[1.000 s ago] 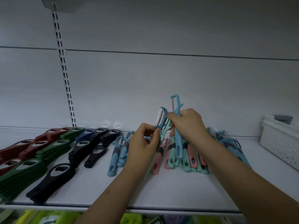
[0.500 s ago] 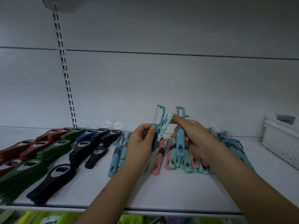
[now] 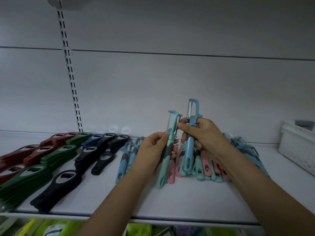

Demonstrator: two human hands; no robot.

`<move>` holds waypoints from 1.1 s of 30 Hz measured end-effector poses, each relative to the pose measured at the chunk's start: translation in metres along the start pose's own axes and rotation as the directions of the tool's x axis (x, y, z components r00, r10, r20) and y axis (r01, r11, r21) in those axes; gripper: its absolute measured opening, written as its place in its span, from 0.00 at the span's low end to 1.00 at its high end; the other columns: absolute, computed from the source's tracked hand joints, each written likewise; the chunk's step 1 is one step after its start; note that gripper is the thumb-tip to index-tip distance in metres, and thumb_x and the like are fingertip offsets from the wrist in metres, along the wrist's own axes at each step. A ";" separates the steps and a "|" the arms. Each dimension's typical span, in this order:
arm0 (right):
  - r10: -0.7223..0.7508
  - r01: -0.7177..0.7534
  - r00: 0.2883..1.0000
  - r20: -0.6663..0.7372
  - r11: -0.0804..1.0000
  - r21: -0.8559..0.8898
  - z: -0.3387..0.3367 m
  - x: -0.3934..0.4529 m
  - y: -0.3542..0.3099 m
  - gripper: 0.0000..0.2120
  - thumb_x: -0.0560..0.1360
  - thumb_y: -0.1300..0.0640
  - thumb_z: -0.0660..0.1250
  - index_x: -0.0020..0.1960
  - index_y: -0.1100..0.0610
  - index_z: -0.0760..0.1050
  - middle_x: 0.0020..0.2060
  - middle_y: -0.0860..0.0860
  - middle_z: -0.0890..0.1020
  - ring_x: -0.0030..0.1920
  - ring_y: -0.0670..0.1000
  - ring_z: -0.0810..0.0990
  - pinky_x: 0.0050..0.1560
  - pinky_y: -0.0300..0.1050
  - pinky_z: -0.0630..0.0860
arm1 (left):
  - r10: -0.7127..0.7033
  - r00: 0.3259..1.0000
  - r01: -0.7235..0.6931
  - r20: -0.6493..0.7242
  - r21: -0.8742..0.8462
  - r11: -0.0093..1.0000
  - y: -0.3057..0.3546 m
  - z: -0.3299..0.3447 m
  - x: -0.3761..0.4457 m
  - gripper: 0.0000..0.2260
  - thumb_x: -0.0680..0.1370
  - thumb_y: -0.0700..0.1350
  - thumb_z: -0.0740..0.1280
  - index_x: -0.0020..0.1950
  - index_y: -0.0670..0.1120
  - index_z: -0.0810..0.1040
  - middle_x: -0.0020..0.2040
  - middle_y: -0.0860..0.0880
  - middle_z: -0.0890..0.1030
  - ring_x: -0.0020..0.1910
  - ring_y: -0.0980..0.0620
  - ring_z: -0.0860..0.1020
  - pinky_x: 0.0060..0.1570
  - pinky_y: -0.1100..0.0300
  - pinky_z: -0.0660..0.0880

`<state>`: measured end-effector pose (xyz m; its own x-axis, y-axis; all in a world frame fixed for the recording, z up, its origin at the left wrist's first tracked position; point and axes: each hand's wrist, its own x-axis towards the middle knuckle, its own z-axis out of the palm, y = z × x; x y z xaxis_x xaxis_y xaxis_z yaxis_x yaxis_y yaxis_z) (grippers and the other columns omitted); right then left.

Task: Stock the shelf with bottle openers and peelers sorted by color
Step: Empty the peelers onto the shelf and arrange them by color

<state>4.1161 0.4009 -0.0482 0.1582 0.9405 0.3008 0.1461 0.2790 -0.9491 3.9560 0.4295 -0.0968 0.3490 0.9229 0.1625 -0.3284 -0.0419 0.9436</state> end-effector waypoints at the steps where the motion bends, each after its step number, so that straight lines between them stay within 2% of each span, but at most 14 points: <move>1: 0.011 -0.011 1.000 0.009 1.000 0.013 0.000 0.000 -0.001 0.09 0.73 0.54 0.73 0.48 0.60 0.79 0.30 0.58 0.81 0.18 0.47 0.65 0.18 0.36 0.64 | -0.012 1.000 0.012 0.010 0.002 1.000 0.000 0.001 0.000 0.10 0.82 0.46 0.64 0.50 0.40 0.80 0.38 0.44 0.82 0.34 0.48 0.79 0.39 0.54 0.78; 5: 0.089 -0.092 0.995 0.047 0.993 0.070 -0.001 0.002 -0.002 0.07 0.75 0.56 0.72 0.48 0.59 0.77 0.30 0.55 0.79 0.18 0.45 0.64 0.18 0.36 0.61 | -0.056 0.997 0.058 0.046 -0.062 0.996 0.001 0.004 0.000 0.09 0.82 0.43 0.64 0.47 0.41 0.81 0.35 0.46 0.81 0.31 0.52 0.77 0.38 0.56 0.75; 8: 0.112 -0.119 0.991 0.077 0.989 0.083 -0.001 0.003 -0.002 0.07 0.76 0.56 0.70 0.49 0.59 0.76 0.29 0.54 0.78 0.17 0.45 0.63 0.17 0.36 0.60 | -0.107 0.992 0.119 0.070 -0.208 0.971 0.003 0.003 -0.001 0.06 0.80 0.39 0.65 0.51 0.38 0.79 0.37 0.43 0.79 0.34 0.49 0.76 0.35 0.57 0.76; 11: 0.125 -0.147 0.984 0.126 0.973 0.180 0.003 0.002 0.001 0.11 0.74 0.55 0.71 0.52 0.59 0.74 0.27 0.52 0.77 0.17 0.44 0.61 0.17 0.34 0.60 | -0.164 0.980 0.190 0.108 -0.304 0.934 0.004 0.003 0.000 0.07 0.79 0.38 0.66 0.55 0.37 0.77 0.38 0.42 0.77 0.33 0.49 0.75 0.31 0.59 0.75; 14: 0.118 -0.161 0.978 0.172 0.951 0.263 0.006 0.005 0.006 0.14 0.71 0.53 0.71 0.53 0.58 0.73 0.27 0.52 0.77 0.17 0.43 0.60 0.17 0.34 0.59 | -0.224 0.964 0.259 0.145 -0.309 0.915 0.004 0.001 0.000 0.06 0.79 0.41 0.65 0.49 0.39 0.77 0.37 0.44 0.77 0.32 0.51 0.75 0.32 0.60 0.73; 18: 0.104 -0.177 0.969 0.222 0.924 0.340 0.006 0.009 0.009 0.10 0.72 0.53 0.70 0.49 0.57 0.74 0.27 0.51 0.76 0.17 0.43 0.60 0.17 0.34 0.59 | -0.272 0.946 0.318 0.176 -0.341 0.885 0.006 -0.003 0.003 0.09 0.76 0.47 0.68 0.47 0.41 0.76 0.36 0.45 0.76 0.31 0.51 0.75 0.28 0.61 0.74; 22: 0.065 -0.163 0.963 0.262 0.913 0.375 0.005 0.012 0.009 0.08 0.72 0.53 0.70 0.46 0.56 0.74 0.27 0.51 0.76 0.16 0.42 0.60 0.18 0.34 0.57 | -0.264 0.958 0.287 0.115 -0.334 0.898 0.002 -0.005 0.006 0.05 0.78 0.44 0.68 0.47 0.42 0.79 0.35 0.46 0.75 0.29 0.51 0.75 0.30 0.60 0.75; 24: 0.077 -0.153 0.971 0.225 0.927 0.342 0.001 0.014 0.008 0.08 0.72 0.53 0.70 0.45 0.56 0.74 0.28 0.51 0.76 0.17 0.43 0.60 0.17 0.34 0.57 | -0.207 0.978 0.202 0.017 -0.301 0.932 -0.003 -0.005 0.008 0.05 0.78 0.43 0.69 0.45 0.42 0.79 0.35 0.45 0.77 0.32 0.48 0.76 0.38 0.56 0.77; 25: 0.092 -0.150 0.977 0.194 0.938 0.313 -0.002 0.016 0.007 0.08 0.73 0.53 0.70 0.45 0.57 0.74 0.28 0.51 0.76 0.17 0.43 0.60 0.17 0.34 0.58 | -0.170 0.984 0.151 -0.042 -0.290 0.945 -0.005 -0.005 0.009 0.06 0.79 0.42 0.68 0.45 0.41 0.78 0.35 0.44 0.77 0.31 0.48 0.76 0.38 0.55 0.77; 28: 0.191 -0.208 0.976 0.106 0.961 0.183 -0.017 0.030 0.007 0.10 0.77 0.56 0.69 0.40 0.58 0.73 0.26 0.50 0.76 0.17 0.43 0.60 0.18 0.34 0.59 | -0.076 0.977 0.049 -0.201 -0.135 0.990 -0.007 -0.006 0.010 0.07 0.81 0.44 0.66 0.46 0.42 0.76 0.31 0.48 0.76 0.27 0.52 0.74 0.29 0.60 0.74; 31: 0.360 -0.358 0.932 0.035 0.933 -0.048 -0.031 0.039 0.013 0.13 0.77 0.56 0.70 0.38 0.62 0.74 0.25 0.53 0.72 0.17 0.44 0.61 0.17 0.35 0.59 | -0.046 0.973 0.031 -0.226 -0.073 0.997 -0.007 -0.004 0.010 0.04 0.82 0.43 0.64 0.51 0.42 0.76 0.30 0.49 0.77 0.28 0.52 0.74 0.28 0.60 0.72; 33: 0.425 -0.420 0.904 -0.042 0.868 -0.266 -0.036 0.040 0.017 0.13 0.77 0.55 0.70 0.42 0.65 0.77 0.24 0.55 0.77 0.17 0.45 0.64 0.17 0.36 0.62 | -0.071 0.974 0.048 -0.214 -0.113 0.992 -0.007 -0.002 0.011 0.02 0.82 0.38 0.63 0.52 0.41 0.75 0.30 0.48 0.77 0.28 0.51 0.73 0.26 0.60 0.71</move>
<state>4.1602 0.4366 -0.0488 0.2465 0.9607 -0.1274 0.3198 -0.2048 -0.9251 3.9606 0.4402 -0.1021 0.1753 0.9841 0.0290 -0.4082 0.0458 0.9117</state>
